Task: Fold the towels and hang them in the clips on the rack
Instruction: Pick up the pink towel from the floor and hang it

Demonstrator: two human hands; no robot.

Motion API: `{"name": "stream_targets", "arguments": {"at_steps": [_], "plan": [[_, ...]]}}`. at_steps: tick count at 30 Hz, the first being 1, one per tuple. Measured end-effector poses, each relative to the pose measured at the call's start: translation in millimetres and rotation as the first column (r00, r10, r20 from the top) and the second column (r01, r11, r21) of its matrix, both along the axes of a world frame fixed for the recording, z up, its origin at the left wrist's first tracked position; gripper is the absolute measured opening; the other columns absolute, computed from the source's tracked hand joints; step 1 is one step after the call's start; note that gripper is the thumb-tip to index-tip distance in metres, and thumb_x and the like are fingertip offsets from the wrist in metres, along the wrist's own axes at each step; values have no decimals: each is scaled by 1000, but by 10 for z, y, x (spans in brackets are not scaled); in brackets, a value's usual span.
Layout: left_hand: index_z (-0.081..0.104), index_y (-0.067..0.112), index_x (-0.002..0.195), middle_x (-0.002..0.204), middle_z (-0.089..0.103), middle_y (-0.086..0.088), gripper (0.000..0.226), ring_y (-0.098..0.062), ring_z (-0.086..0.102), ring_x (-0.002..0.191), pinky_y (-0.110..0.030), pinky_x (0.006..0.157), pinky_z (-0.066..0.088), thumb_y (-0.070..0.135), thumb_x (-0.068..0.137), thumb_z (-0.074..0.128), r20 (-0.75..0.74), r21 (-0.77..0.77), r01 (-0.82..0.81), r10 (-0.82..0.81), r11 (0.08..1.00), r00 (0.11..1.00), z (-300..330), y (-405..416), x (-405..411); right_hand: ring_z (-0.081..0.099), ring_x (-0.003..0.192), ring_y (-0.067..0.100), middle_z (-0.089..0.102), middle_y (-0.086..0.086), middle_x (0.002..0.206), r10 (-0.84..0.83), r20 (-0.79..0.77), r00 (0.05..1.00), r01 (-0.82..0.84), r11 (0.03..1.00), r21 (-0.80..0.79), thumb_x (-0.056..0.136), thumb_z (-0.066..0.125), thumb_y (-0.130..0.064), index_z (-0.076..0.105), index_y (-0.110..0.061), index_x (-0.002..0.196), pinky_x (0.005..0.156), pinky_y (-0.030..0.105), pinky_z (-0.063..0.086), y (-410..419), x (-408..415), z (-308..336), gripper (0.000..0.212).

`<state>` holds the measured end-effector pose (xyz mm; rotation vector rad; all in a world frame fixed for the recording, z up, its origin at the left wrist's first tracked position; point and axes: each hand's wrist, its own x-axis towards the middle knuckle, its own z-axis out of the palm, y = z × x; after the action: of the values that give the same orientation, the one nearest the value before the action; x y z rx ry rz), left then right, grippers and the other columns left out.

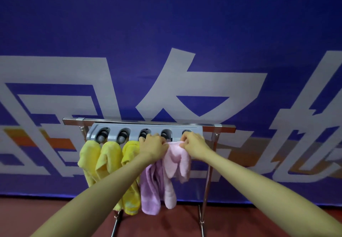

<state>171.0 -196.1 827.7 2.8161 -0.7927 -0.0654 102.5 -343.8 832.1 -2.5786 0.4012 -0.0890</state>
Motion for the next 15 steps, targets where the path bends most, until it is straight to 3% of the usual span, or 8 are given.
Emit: {"name": "stream_targets", "arguments": {"at_steps": [3, 8, 12, 15], "plan": [[67, 18, 103, 120, 55, -4, 33, -28, 44, 113, -42, 95, 27, 31, 95, 38, 64, 56, 8, -12, 998, 998, -47, -52, 11, 53, 99, 27, 65, 5, 98, -30, 30, 999, 32, 998, -50, 89, 52, -20, 49, -22, 87, 79, 34, 25, 4, 27, -141, 4], [66, 21, 111, 123, 57, -1, 34, -28, 44, 112, -41, 92, 27, 33, 97, 36, 173, 115, 57, -76, 992, 982, -135, -103, 3, 49, 105, 25, 62, 4, 101, -25, 108, 994, 43, 985, -168, 92, 49, -22, 52, -23, 92, 70, 35, 13, 8, 45, -328, 3], [65, 19, 112, 122, 57, 2, 37, -30, 42, 113, -40, 87, 28, 37, 98, 36, 226, 116, 43, -68, 992, 972, -229, -127, -10, 49, 104, 25, 60, 4, 100, -35, 147, 988, 65, 978, -198, 92, 48, -19, 54, -21, 96, 71, 35, 13, 14, 46, -394, 8], [67, 20, 105, 114, 61, 7, 38, -26, 40, 110, -38, 80, 27, 41, 96, 37, 252, 103, 6, -32, 995, 967, -355, -123, -57, 47, 103, 25, 59, 6, 101, 3, 122, 993, 29, 966, -257, 93, 45, -18, 56, -18, 100, 79, 34, 20, 46, 2, -373, 13]]}}
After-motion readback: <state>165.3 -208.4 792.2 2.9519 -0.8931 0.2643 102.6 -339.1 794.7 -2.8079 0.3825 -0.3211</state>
